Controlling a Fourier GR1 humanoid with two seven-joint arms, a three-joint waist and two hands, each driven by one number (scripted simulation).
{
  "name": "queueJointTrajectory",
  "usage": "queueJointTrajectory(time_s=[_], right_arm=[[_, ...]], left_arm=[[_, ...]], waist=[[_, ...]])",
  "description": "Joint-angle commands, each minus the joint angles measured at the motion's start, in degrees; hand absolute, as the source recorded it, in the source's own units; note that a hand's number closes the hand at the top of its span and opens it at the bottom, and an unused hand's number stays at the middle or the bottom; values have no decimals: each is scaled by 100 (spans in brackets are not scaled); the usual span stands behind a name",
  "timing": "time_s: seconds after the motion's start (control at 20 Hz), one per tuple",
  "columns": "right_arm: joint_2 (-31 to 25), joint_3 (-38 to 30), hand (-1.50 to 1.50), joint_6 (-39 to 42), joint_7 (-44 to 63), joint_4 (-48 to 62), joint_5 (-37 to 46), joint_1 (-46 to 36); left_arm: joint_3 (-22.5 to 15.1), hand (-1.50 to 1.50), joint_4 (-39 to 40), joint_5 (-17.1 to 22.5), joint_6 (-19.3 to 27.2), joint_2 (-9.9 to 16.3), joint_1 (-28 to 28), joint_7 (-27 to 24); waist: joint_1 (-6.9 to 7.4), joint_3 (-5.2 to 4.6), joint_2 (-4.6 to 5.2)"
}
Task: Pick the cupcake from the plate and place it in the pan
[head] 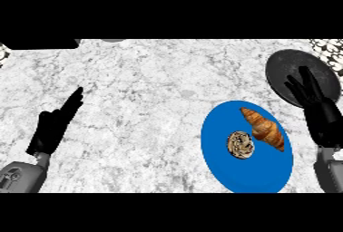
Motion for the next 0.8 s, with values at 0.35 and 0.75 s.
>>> queueJointTrajectory(time_s=[0.35, 0.75], right_arm=[[-785, 60, 150, 2658, -1007, 425, -937, -589], [-1836, -265, -150, 4506, -3270, 1298, -25, -470]], left_arm=[[-245, 0, -860, 286, 433, -1545, 206, -1239], [-277, 0, -1269, 203, 358, -1494, 545, -1276]], waist=[[303, 58, 9], [292, 63, 7]])
